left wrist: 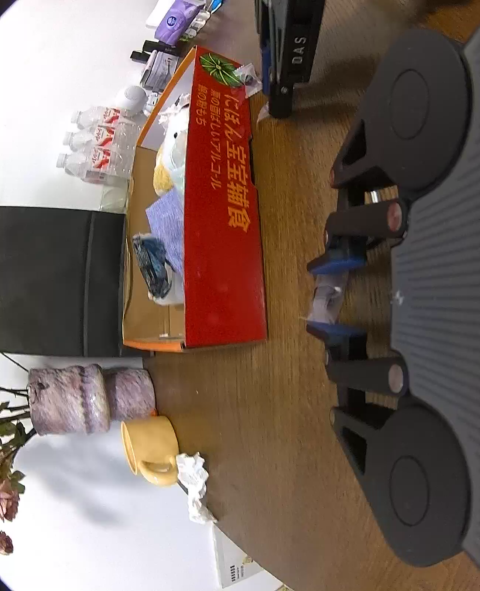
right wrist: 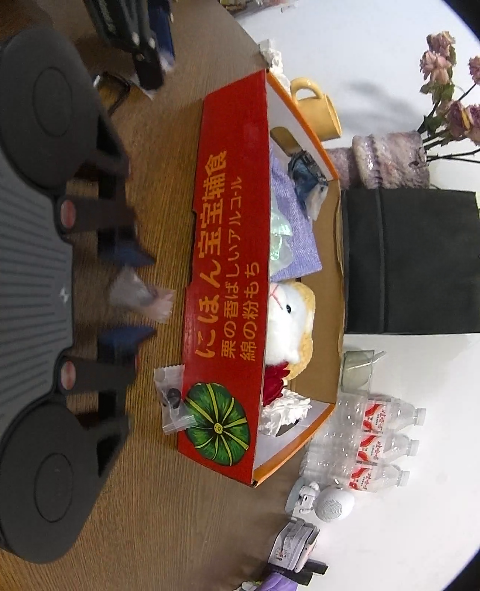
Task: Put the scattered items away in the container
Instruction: 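Grasp a small clear bag with the right gripper while the left grasps another, then drop both small clear bags into the box, opening both grippers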
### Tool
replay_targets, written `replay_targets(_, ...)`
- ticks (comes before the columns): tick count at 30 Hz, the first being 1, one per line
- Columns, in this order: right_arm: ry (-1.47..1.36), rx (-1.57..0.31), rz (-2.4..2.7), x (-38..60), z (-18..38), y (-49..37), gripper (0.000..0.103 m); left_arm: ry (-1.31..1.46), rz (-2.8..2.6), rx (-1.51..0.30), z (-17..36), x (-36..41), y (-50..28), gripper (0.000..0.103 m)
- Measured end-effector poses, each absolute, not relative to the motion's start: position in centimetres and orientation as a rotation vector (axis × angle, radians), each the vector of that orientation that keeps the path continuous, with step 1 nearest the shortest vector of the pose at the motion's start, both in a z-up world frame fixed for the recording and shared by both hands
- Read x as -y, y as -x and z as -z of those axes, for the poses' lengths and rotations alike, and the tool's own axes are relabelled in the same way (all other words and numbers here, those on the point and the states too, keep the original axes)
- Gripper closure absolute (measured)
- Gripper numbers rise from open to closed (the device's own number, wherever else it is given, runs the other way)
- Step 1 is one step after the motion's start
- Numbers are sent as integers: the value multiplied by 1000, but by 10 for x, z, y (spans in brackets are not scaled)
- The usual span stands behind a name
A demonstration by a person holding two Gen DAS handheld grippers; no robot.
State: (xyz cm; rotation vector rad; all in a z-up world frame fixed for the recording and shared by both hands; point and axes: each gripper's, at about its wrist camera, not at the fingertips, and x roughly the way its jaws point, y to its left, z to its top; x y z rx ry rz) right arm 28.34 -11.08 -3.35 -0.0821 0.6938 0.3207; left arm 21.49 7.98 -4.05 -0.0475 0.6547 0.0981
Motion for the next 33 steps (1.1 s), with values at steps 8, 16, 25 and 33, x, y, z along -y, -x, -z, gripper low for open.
replay_targets(8, 9, -689, -382, 128, 30, -280, 85, 111, -120, -617, 38, -84, -218, 86)
replay_targets(16, -9, -660, -393, 130, 23, -276, 85, 132, -132, -504, 23, -88, -203, 95)
replay_targets(25, -18, -643, -392, 132, 20, -274, 85, 139, -83, -467, 16, -82, -196, 95)
replay_targets(33, -27, -596, -421, 133, 6, -265, 85, 152, -33, -422, 3, -78, -188, 95)
